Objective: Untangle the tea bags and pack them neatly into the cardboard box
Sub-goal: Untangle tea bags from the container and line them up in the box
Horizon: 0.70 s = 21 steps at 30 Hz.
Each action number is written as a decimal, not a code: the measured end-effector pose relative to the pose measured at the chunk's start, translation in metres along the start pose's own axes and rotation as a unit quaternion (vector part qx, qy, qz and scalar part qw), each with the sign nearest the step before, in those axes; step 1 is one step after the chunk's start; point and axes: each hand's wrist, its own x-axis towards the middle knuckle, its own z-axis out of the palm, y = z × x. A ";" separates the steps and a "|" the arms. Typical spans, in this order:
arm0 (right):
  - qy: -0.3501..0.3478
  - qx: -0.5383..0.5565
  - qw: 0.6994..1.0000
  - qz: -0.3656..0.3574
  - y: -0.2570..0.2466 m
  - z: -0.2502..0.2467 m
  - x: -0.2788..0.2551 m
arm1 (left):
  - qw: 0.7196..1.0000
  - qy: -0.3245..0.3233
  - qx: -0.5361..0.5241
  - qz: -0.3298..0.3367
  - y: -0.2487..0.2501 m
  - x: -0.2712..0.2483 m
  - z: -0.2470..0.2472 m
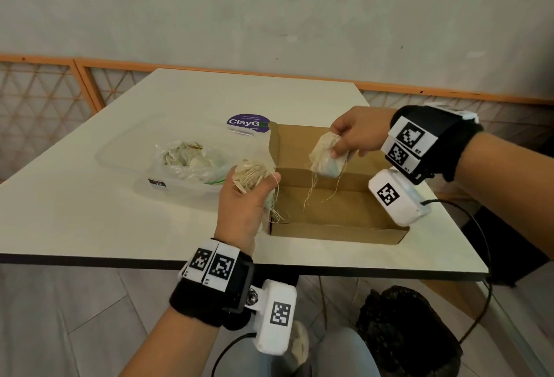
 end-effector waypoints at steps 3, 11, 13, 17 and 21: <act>-0.030 0.026 0.999 -0.002 0.001 0.012 0.000 | 0.999 0.008 0.042 0.029 0.001 0.007 -0.003; -0.125 0.032 0.992 0.004 -0.019 0.037 0.015 | 0.995 -0.040 0.091 -0.015 -0.010 0.016 0.002; -0.111 0.004 0.994 0.015 -0.022 0.047 0.024 | 0.995 -0.040 0.085 -0.040 -0.018 0.015 0.001; -0.122 0.057 0.989 0.059 -0.023 0.054 0.039 | 0.994 -0.035 0.073 -0.077 -0.026 0.016 -0.001; -0.129 0.088 0.985 0.076 -0.025 0.052 0.051 | 0.993 -0.030 0.064 -0.096 -0.026 0.020 -0.003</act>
